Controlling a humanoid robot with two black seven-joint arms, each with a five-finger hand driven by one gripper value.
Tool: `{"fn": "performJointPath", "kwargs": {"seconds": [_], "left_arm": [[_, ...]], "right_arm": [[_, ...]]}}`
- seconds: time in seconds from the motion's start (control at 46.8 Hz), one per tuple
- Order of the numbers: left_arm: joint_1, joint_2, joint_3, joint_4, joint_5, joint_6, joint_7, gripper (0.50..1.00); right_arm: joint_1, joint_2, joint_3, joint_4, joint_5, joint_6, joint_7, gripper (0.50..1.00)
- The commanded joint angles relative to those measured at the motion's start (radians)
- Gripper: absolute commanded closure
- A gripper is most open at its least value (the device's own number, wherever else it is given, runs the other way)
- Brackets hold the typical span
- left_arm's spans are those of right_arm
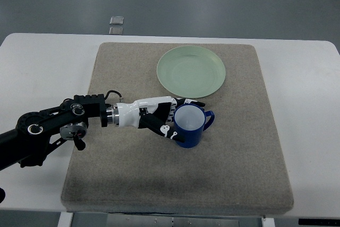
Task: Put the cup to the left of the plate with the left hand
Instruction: 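Close the left hand fingers around the blue mug body, then lift and carry the mug with the left hand away from the plate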
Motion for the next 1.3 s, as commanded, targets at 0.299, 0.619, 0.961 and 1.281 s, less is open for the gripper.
{"fn": "performJointPath", "kwargs": {"seconds": [0.299,0.619,0.961,1.281], "left_arm": [[0.000,-0.012,0.001,0.005,0.005,0.000,0.000,0.617],[0.000,-0.014,0.001,0.012,0.019,0.000,0.000,0.711],[-0.001,-0.014,-0.048,0.011,0.013,0.006,0.000,0.714],[-0.002,-0.011,-0.116,0.014,0.016,0.086,0.000,0.712]], "right_arm": [[0.000,0.000,0.000,0.001,0.000,0.000,0.000,0.568],[0.000,0.000,0.000,0.001,0.000,0.000,0.000,0.568],[0.000,0.000,0.000,-0.001,0.000,0.000,0.000,0.568],[0.000,0.000,0.000,-0.001,0.000,0.000,0.000,0.568]]}}
